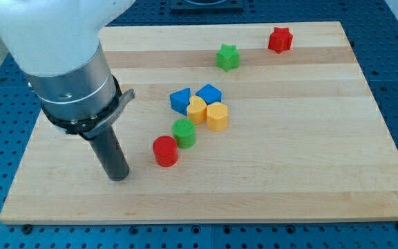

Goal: Move the red circle below the green circle

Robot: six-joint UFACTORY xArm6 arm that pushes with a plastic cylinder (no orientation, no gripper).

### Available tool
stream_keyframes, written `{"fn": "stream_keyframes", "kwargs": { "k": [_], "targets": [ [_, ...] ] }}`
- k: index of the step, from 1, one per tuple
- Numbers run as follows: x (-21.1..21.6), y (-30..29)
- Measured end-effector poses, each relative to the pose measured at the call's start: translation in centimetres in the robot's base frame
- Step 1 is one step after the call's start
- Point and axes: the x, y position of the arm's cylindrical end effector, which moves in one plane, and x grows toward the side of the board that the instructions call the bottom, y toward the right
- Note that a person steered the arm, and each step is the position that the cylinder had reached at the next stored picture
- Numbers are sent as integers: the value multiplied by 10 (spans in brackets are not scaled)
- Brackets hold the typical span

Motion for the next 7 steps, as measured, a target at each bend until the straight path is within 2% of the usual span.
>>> {"fn": "stream_keyframes", "kwargs": {
  "k": [4, 7],
  "targets": [
    [-29, 39],
    [-14, 70]
  ]
}}
